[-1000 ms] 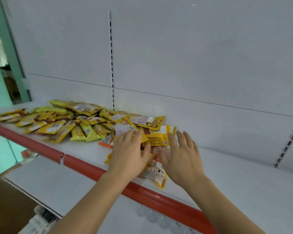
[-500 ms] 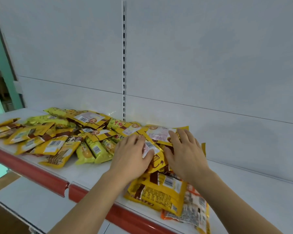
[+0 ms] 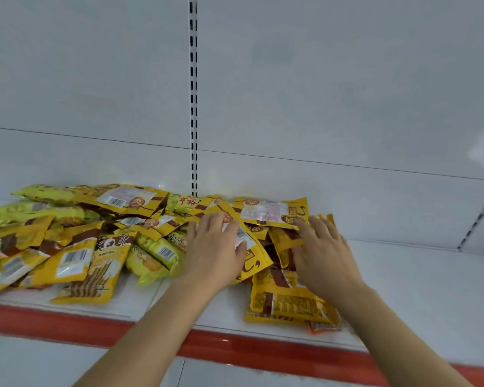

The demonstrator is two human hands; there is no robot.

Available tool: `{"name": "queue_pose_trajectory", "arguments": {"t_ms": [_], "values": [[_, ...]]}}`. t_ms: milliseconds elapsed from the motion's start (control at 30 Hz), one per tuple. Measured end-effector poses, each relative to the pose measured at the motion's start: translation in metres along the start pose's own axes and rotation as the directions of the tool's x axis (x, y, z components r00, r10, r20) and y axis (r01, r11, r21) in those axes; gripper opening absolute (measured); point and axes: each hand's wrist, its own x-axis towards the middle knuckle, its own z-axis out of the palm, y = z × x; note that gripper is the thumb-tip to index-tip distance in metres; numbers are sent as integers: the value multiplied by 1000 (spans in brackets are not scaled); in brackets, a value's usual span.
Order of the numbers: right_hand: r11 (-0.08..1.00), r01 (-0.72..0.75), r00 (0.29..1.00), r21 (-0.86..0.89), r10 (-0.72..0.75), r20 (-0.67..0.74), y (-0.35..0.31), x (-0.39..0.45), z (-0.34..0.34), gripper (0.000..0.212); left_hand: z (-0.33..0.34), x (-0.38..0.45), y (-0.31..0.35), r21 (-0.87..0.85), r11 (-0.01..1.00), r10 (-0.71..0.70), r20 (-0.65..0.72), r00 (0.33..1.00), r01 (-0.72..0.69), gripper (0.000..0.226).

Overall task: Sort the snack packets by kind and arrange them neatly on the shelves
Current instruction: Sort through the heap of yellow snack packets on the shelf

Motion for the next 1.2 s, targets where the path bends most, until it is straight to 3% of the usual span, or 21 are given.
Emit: {"name": "queue_pose_trajectory", "arguments": {"t_ms": [167,333,500,667,733,833,933,1000,1100,1133,1200], "values": [[994,-103,994,-28,104,30,21,-15,-4,61,6,-3,26,-98,985,131,-89,987,-140,42],[995,-104,994,-5,104,33,23,-17,-5,68,13,-8,45,-96,973,207,-30,978,-209,50],[992,-129,989,9,128,68,27,-10,-4,71,12,-7,47,-66,974,215,-39,976,-217,44],[955,-250,965,158,234,116,35,-3,-6,76,13,-15,53,-10,967,255,9,967,-255,58],[955,-257,965,149,244,98,38,-2,-7,70,13,-18,55,5,970,242,38,970,-242,60],[957,-202,976,209,215,-43,42,-2,-9,43,12,-18,58,24,973,229,44,972,-230,58],[846,-227,943,483,315,-107,50,-2,-17,22,11,-16,62,30,974,224,50,973,-226,54],[717,-264,893,645,434,-117,59,-1,-25,19,11,-12,65,26,974,222,40,974,-223,52],[486,-188,819,853,558,-138,72,2,-41,18,7,-6,75,-87,973,213,-28,977,-215,51],[443,-153,811,883,568,-144,75,2,-47,17,3,-4,80,-152,967,196,-52,979,-202,52],[470,-116,821,875,541,-182,80,2,-57,17,-5,0,88,-277,947,145,-88,985,-164,58]]}}
